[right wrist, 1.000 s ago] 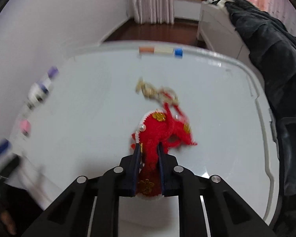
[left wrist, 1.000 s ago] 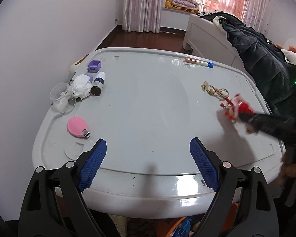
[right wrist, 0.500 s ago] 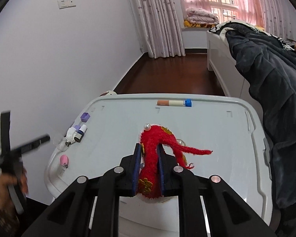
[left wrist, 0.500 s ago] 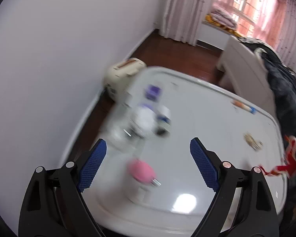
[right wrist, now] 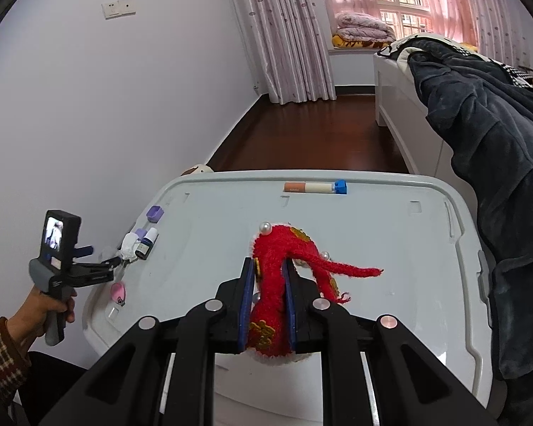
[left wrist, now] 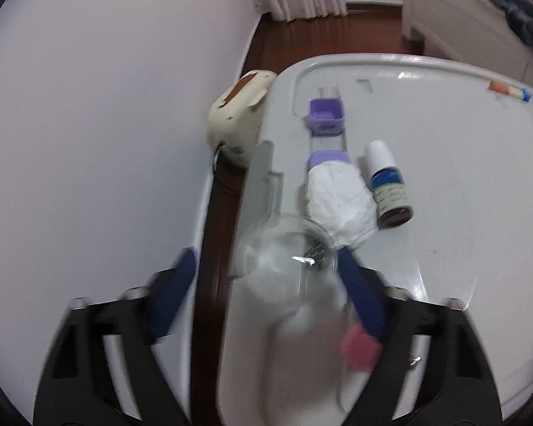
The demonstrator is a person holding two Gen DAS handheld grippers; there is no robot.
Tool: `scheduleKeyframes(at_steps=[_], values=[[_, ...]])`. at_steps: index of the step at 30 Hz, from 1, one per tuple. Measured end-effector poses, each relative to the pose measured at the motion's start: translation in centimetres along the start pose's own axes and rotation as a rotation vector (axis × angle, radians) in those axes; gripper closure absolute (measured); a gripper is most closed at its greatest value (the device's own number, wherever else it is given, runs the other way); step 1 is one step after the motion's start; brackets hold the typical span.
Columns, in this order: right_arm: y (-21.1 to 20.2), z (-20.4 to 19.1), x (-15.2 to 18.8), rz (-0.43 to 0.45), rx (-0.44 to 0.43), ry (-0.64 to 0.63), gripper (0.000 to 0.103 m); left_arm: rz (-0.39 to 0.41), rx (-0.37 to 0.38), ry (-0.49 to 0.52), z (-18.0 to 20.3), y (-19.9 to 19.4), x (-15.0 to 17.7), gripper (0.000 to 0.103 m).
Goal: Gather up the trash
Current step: 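Move the left tool toward the clear cup while the right tool holds the red packet, then grasp the clear cup with the left tool while the right tool holds the red packet, then lower both tools over the orange bucket and open them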
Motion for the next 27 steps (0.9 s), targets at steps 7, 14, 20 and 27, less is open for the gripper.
scheduleKeyframes(at_steps=[7, 14, 20, 27], values=[[-0.4, -0.2, 0.3, 0.007, -0.006, -0.012, 0.087, 0.151, 0.053, -0.077, 0.5, -8.6, 1.0, 0.052], [-4.7, -1.9, 4.4, -0.008, -0.038, -0.058, 0.087, 0.167, 0.296, 0.080, 9.9, -17.0, 8.0, 0.051], [-10.4, -2.6, 13.8, -0.094, -0.070, -0.041, 0.085, 0.071, 0.584, 0.254, 21.2, -19.9, 15.8, 0.051], [-10.7, -0.6, 25.0, -0.310, -0.024, 0.047, 0.073, -0.093, 0.736, 0.358, 28.8, -19.2, 22.1, 0.048]])
Point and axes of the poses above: each gripper's, at about its wrist camera, not at the fingertips, and y roughly the way its jaws point, z to its right, x to its underside, the point moved 8 cm from there along y, roughly the way its jaws point, and after that the axes turned 10 degrees about y, right-handed, at the moved point
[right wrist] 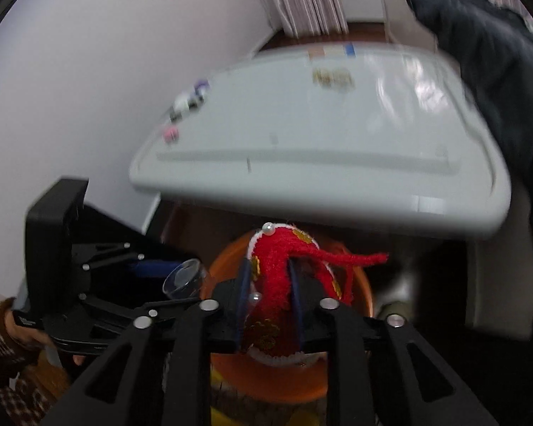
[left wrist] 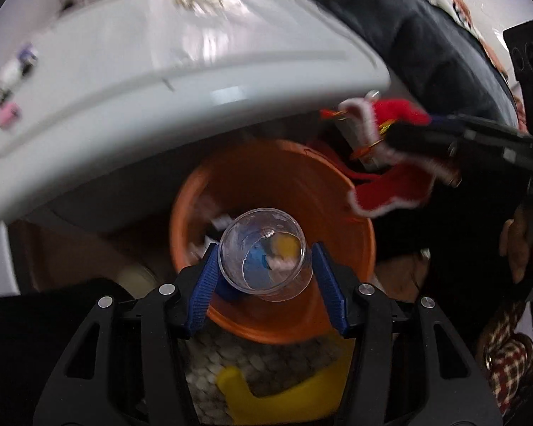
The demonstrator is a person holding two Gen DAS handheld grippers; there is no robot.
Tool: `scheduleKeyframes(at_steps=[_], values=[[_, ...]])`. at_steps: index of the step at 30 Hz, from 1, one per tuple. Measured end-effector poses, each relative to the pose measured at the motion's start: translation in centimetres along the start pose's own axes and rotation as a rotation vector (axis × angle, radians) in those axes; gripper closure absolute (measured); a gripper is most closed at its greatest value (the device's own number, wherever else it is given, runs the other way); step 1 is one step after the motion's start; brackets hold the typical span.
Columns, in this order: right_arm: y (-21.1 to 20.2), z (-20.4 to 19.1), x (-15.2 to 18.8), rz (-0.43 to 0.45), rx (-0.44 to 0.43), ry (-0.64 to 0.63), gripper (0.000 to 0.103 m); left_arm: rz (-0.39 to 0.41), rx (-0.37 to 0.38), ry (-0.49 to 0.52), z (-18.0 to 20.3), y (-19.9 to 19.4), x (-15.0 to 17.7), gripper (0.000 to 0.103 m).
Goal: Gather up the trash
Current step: 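Lower both tools over the orange bucket and open them, then grasp the white tissue with the left tool while the right tool grasps the gold cord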
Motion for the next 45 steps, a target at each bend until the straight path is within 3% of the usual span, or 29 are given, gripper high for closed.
scheduleKeyframes(at_steps=[2, 3, 5, 7, 11, 15, 21, 24, 26, 31, 34, 36, 37, 38, 41, 45], values=[[0.8, 0.6, 1.4, -0.025, 0.022, 0.024, 0.054, -0.041, -0.007, -0.018, 0.2, 0.8, 0.8, 0.029], [1.0, 1.1, 1.8, -0.030, 0.030, 0.047, 0.044, -0.059, -0.030, -0.025, -0.1, 1.0, 1.0, 0.028], [1.0, 1.8, 1.5, -0.015, 0.038, 0.086, 0.040, -0.077, -0.079, -0.053, -1.2, 0.7, 1.2, 0.028], [0.3, 2.4, 0.5, 0.007, 0.008, 0.140, 0.032, -0.045, -0.096, -0.103, -2.7, -0.4, 0.8, 0.028], [-1.1, 2.4, -2.3, 0.066, 0.023, 0.117, 0.031, 0.071, -0.105, -0.164, -6.1, -3.5, -1.1, 0.025], [-3.0, 0.9, -6.4, 0.135, 0.028, 0.036, 0.029, 0.177, -0.245, -0.171, -10.3, -7.9, -4.2, 0.025], [-6.0, -2.3, -16.6, 0.336, 0.017, -0.061, 0.014, 0.332, -0.444, -0.389, -23.7, -13.8, -8.6, 0.021], [-5.2, -3.2, -20.9, 0.414, 0.008, -0.078, 0.014, 0.309, -0.564, -0.483, -31.4, -13.8, -10.5, 0.021], [-3.7, -2.7, -22.0, 0.443, 0.017, -0.064, 0.014, 0.289, -0.588, -0.522, -34.3, -13.0, -11.2, 0.021], [1.1, -0.9, -21.1, 0.342, 0.017, -0.019, 0.014, 0.219, -0.675, -0.515, -38.2, -10.6, -13.3, 0.022], [1.1, -1.0, -21.4, 0.343, -0.008, -0.014, 0.014, 0.156, -0.688, -0.479, -39.6, -8.6, -13.9, 0.033], [0.8, -1.2, -21.5, 0.357, 0.013, -0.031, 0.014, 0.125, -0.667, -0.476, -40.1, -7.7, -13.3, 0.046], [0.6, -1.2, -21.5, 0.367, 0.023, -0.041, 0.014, 0.115, -0.637, -0.478, -40.2, -6.9, -13.3, 0.068], [0.5, -1.2, -21.5, 0.369, 0.032, -0.051, 0.014, 0.129, -0.602, -0.484, -40.1, -6.4, -13.3, 0.083], [0.4, -1.0, -21.5, 0.373, 0.071, -0.072, 0.014, 0.223, -0.541, -0.482, -37.8, -7.7, -13.5, 0.088], [0.7, 0.2, -22.2, 0.365, 0.101, -0.059, 0.013, 0.397, -0.449, -0.386, -30.3, -12.0, -15.0, 0.088]])
Point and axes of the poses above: each gripper's, at about its wrist camera, not at the fingertips, and y roughly the way its jaws point, z to its right, x to its underside, the point moved 8 cm from there along y, roughly the way its jaws point, and after that the axes turned 10 degrees about y, right-handed, at the moved point
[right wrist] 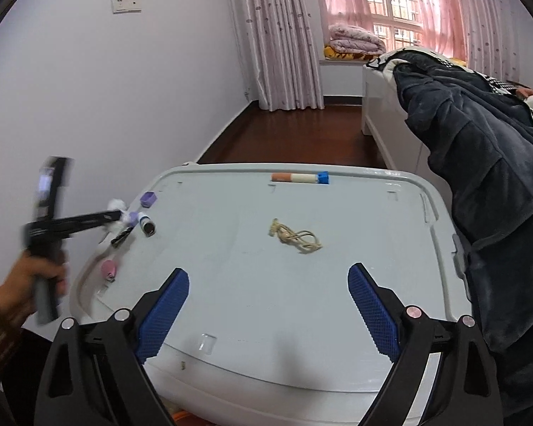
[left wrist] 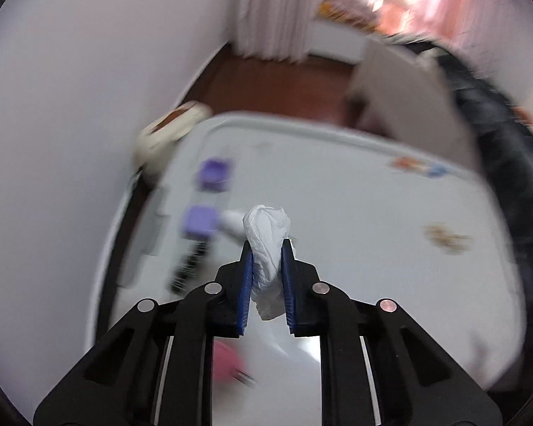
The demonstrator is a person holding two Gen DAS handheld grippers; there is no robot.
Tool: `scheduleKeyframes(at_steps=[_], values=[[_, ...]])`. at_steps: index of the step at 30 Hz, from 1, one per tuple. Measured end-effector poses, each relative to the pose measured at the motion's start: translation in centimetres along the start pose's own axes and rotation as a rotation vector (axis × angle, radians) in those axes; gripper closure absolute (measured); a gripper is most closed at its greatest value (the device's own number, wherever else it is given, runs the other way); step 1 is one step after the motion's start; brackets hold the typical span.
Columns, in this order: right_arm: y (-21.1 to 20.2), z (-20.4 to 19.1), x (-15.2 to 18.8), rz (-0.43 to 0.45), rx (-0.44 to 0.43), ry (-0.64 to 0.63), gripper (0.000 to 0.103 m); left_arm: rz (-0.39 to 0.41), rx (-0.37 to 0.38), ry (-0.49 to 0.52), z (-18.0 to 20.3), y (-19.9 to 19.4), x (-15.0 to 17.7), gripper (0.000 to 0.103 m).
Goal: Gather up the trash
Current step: 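Grasp the white tissue with the left tool while the right tool grasps the gold cord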
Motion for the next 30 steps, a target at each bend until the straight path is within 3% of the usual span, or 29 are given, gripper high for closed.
scheduleKeyframes(at_steps=[3, 7, 11, 14, 16, 21, 23, 24, 25, 26, 30], values=[[1.0, 1.1, -0.2, -0.008, 0.037, 0.009, 0.012, 0.059, 0.126, 0.066, 6.2, -3.1, 1.9, 0.088], [4.0, 2.5, 0.0, -0.062, 0.107, -0.009, 0.012, 0.046, 0.248, 0.146, 11.9, -3.3, 4.3, 0.088], [8.9, 2.9, 0.4, -0.155, 0.153, -0.056, 0.012, 0.009, 0.316, 0.221, 15.7, -2.2, 5.2, 0.087], [11.9, 2.3, -0.2, -0.166, 0.180, -0.137, 0.015, 0.012, 0.325, 0.243, 16.5, -2.6, 5.2, 0.087], [14.4, 1.6, -0.4, -0.191, 0.186, -0.208, 0.025, 0.014, 0.322, 0.241, 16.3, -2.0, 5.2, 0.087], [18.9, 0.4, -0.6, -0.262, 0.155, -0.298, 0.037, -0.016, 0.317, 0.210, 15.0, -1.3, 5.3, 0.087], [20.2, 0.3, -0.4, -0.305, 0.149, -0.301, 0.052, -0.027, 0.325, 0.187, 14.6, -1.1, 5.3, 0.087], [20.3, 0.3, -0.5, -0.312, 0.132, -0.277, 0.067, -0.030, 0.331, 0.179, 14.5, -1.1, 5.2, 0.087], [20.4, 0.6, -0.3, -0.349, 0.125, -0.238, 0.088, -0.028, 0.331, 0.175, 14.5, -1.1, 5.0, 0.087], [20.3, 0.7, -0.2, -0.365, 0.131, -0.213, 0.095, -0.022, 0.332, 0.172, 14.5, -1.2, 4.9, 0.087], [18.5, 0.0, 1.3, -0.374, 0.116, -0.197, 0.097, -0.009, 0.342, 0.170, 14.6, -1.7, 4.7, 0.087]])
Point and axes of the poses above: each gripper's, at about its wrist camera, not at the fingertips, and y roughly the way its jaws point, z to its right, x to its underside, the point moved 8 cm from there along y, roughly the way its jaws point, and after that the axes turned 10 degrees about y, right-handed, at the moved point
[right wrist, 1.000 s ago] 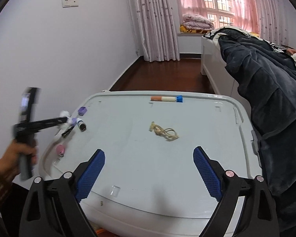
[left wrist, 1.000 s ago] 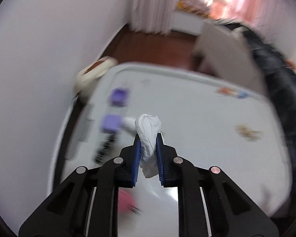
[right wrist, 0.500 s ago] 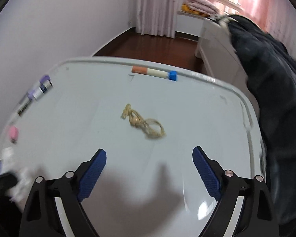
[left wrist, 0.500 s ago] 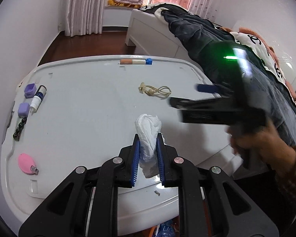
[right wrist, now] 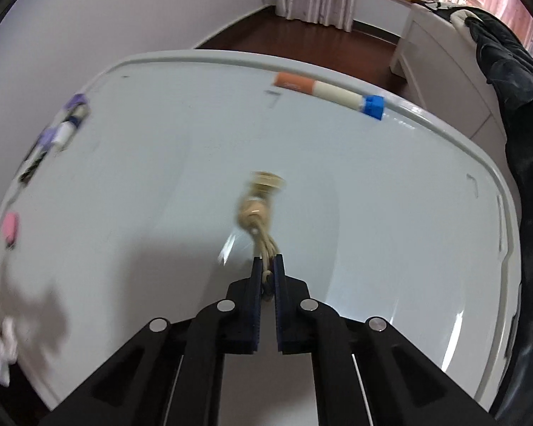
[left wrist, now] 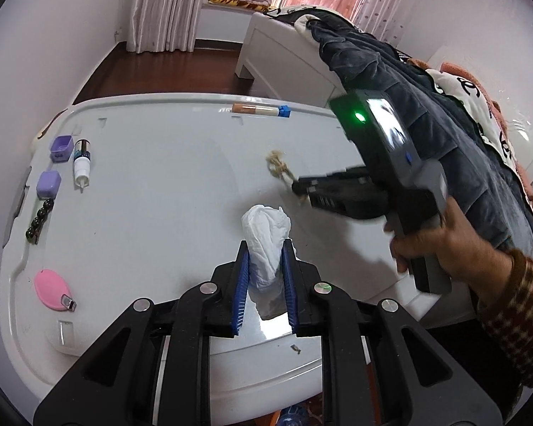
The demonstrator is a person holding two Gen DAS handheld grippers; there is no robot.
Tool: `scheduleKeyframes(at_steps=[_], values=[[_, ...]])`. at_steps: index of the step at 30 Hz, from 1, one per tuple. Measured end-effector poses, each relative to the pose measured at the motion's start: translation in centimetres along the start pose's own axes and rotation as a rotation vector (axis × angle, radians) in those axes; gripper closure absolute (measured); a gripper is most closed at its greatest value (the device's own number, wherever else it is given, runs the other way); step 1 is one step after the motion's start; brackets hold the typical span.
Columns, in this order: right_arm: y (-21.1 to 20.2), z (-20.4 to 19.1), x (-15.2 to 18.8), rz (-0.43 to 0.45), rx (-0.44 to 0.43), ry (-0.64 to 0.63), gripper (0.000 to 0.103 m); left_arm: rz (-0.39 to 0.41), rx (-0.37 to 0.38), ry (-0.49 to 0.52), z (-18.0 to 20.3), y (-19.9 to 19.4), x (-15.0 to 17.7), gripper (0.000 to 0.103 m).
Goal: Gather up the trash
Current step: 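Grasp the white tissue with the left tool while the right tool grasps the gold cord, then lower both tools over the orange bucket and open them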
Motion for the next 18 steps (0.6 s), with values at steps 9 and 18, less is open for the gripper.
scheduleKeyframes(at_steps=[9, 18], values=[[-8.8, -1.7, 5.0, 0.073, -0.184, 0.109, 0.097, 0.008, -0.010, 0.026, 0.4, -0.7, 0.2, 0.087], [-18.5, -1.9, 12.3, 0.134, -0.199, 0.132, 0.097, -0.007, 0.004, 0.058, 1.8, -1.3, 1.4, 0.087]])
Point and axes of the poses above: each gripper's, at about its wrist camera, not at the fingertips, and y roughly the way its jaws point, z to its right, x to its underside, the point moved 8 cm from there along y, roughly the way its jaws point, and after that the axes turned 10 degrees about y, right-handed, at the moved point
